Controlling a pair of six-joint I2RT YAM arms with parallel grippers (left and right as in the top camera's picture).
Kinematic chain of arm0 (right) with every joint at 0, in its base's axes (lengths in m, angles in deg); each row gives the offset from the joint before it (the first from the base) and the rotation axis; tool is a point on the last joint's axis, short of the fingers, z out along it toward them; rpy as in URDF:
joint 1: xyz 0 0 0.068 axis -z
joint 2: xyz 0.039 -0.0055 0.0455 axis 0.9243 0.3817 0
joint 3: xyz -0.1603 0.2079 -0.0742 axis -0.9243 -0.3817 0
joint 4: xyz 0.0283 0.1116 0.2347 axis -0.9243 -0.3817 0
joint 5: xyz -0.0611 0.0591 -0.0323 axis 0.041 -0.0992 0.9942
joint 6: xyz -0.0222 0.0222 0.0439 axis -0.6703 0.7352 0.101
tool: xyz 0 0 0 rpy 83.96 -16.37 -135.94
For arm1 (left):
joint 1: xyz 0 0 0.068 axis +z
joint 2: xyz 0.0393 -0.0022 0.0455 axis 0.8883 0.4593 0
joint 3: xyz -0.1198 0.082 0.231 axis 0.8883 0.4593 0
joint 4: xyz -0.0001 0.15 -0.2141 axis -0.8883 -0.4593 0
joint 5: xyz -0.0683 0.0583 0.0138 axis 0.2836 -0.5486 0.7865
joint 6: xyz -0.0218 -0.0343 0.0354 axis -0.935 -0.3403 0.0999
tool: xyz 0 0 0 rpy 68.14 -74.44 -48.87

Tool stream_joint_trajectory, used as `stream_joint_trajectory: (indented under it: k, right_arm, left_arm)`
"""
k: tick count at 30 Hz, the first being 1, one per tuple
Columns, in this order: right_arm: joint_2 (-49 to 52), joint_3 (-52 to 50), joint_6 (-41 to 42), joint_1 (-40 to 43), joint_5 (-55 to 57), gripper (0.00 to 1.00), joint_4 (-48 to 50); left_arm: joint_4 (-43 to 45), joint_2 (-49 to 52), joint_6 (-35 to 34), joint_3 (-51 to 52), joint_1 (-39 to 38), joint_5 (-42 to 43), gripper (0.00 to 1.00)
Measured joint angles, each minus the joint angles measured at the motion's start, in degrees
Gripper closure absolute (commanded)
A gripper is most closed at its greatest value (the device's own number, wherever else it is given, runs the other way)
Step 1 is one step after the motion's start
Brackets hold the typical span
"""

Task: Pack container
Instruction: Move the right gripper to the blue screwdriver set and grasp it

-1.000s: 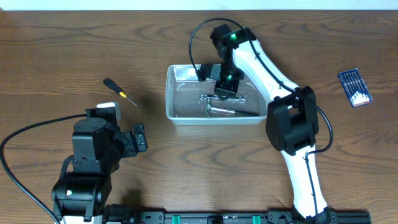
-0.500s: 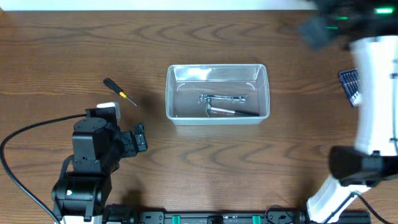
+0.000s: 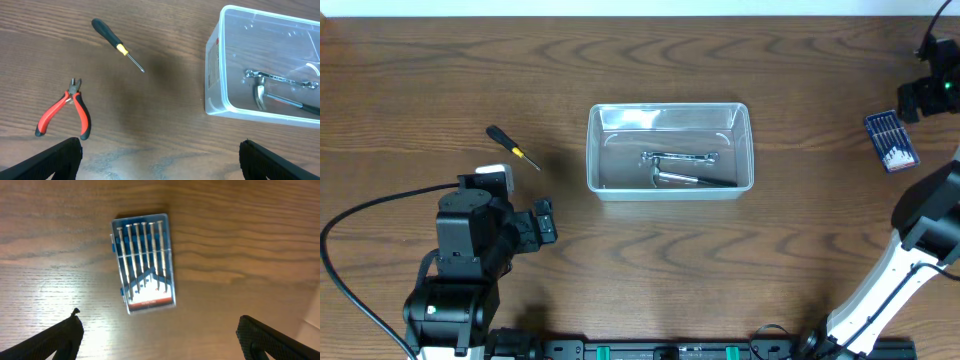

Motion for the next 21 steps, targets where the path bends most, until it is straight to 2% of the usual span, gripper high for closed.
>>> stream_joint_trajectory:
  k: [11,21]
  right_arm:
    - [13.5,0.0,-1.7,-0.7,-1.7,0.01,2.1]
    - [15.7,0.0,-2.2,-0.7,-1.4,0.01,3.0]
  left_arm:
    - [0.0,0.0,0.0,0.0,0.0,0.0,0.02]
    - [0.0,0.0,0.0,0.0,0.0,0.0,0.02]
